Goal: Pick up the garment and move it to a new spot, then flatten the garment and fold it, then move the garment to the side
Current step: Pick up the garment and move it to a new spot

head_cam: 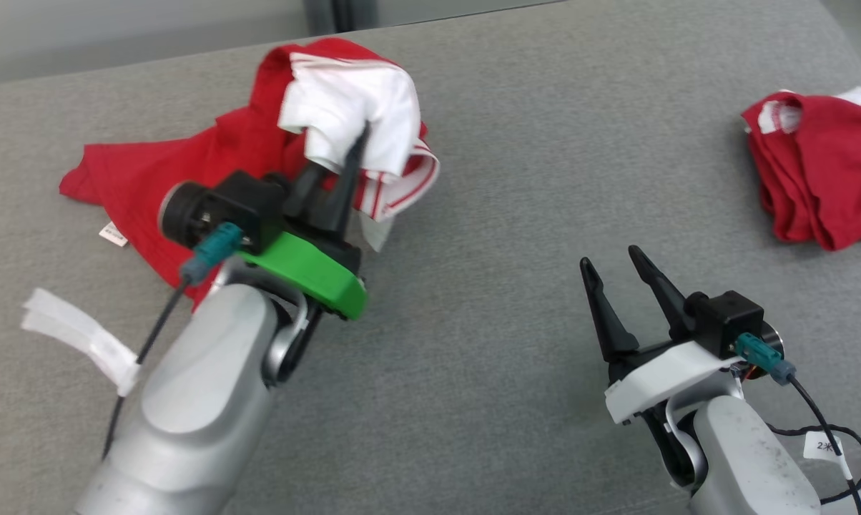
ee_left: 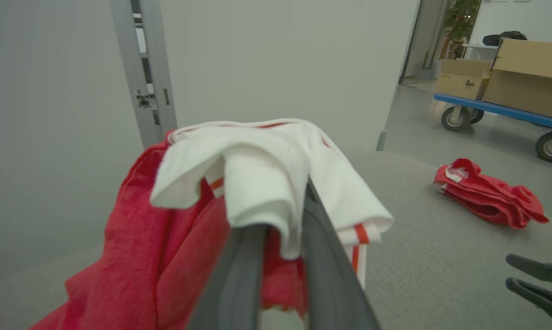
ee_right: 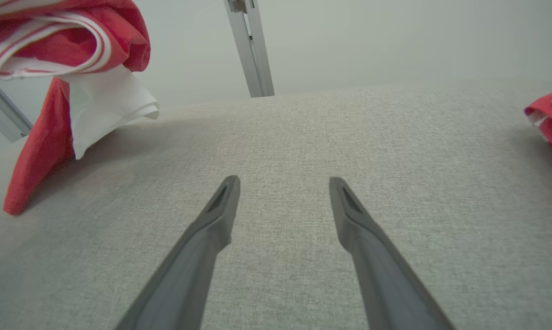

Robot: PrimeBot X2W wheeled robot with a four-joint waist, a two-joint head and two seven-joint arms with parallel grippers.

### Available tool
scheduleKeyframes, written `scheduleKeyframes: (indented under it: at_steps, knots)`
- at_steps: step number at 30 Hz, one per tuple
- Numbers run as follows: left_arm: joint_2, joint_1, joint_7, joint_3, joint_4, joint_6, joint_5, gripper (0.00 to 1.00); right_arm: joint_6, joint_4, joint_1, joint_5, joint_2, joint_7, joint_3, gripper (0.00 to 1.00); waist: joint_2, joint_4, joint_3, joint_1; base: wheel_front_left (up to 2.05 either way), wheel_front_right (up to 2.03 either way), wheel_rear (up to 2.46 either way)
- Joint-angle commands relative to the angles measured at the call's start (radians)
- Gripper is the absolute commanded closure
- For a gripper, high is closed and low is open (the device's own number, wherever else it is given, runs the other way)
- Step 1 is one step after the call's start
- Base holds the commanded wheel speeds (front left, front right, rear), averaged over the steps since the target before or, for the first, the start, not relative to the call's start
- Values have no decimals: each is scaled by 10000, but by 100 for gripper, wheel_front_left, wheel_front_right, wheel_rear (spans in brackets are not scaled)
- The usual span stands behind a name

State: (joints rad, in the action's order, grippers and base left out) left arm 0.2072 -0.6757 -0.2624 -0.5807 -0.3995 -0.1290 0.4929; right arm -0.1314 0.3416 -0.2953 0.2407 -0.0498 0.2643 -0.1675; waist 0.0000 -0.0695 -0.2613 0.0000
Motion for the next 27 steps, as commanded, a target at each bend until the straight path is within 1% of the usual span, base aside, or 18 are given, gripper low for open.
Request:
scheduleKeyframes:
  at_steps: [1, 3, 4, 5, 6, 9, 13, 20, 23, 27]
  knots:
    - [-136, 121, -32, -292, -161, -20, 36, 100, 15, -47, 188, 100, -24, -2, -11, 0, 0, -1233, 39, 0, 0, 0, 0]
    - [-352, 215, -32, -661, -356, -20, -24, 100, 15, -86, 227, 167, -26, -2, -39, 0, 0, -1449, 7, 0, 0, 0, 0]
    - [-457, 312, -30, -803, -492, -20, -40, 84, 15, -101, 240, 194, -24, -2, -80, 0, 0, -1543, -2, 0, 0, 0, 0]
    - [-539, 395, -32, -852, -583, -20, -57, 52, 15, -115, 254, 210, -26, -2, -77, 0, 0, -1584, -13, 0, 0, 0, 0]
    - [-612, 470, -32, -862, -725, -20, -132, 0, 15, -128, 272, 224, -24, -2, -91, 0, 0, -1618, -27, 0, 0, 0, 0]
    - [-767, 785, -18, -777, -1035, -20, -318, 0, 15, -128, 330, 203, -26, -2, -74, 0, 0, -1621, -40, 0, 0, 0, 0]
    - [-797, 1333, -18, -97, -1188, 12, -647, 0, 15, -76, 304, 127, -23, -2, 4, 0, 0, -1401, 55, 0, 0, 0, 0]
    - [-718, 2580, -19, 1708, -842, 230, -1419, 0, 15, 24, 357, 20, -29, -2, 136, 0, 0, -767, 461, 0, 0, 0, 0]
    - [-728, 3144, -17, 2462, -573, 253, -1773, 0, 15, 96, 445, -15, -30, -2, 150, 0, 0, -509, 657, 0, 0, 0, 0]
    - [-871, 4095, -17, 3477, -232, 270, -2153, 0, 15, 194, 579, -38, -30, -2, 168, 0, 0, -209, 951, 0, 0, 0, 0]
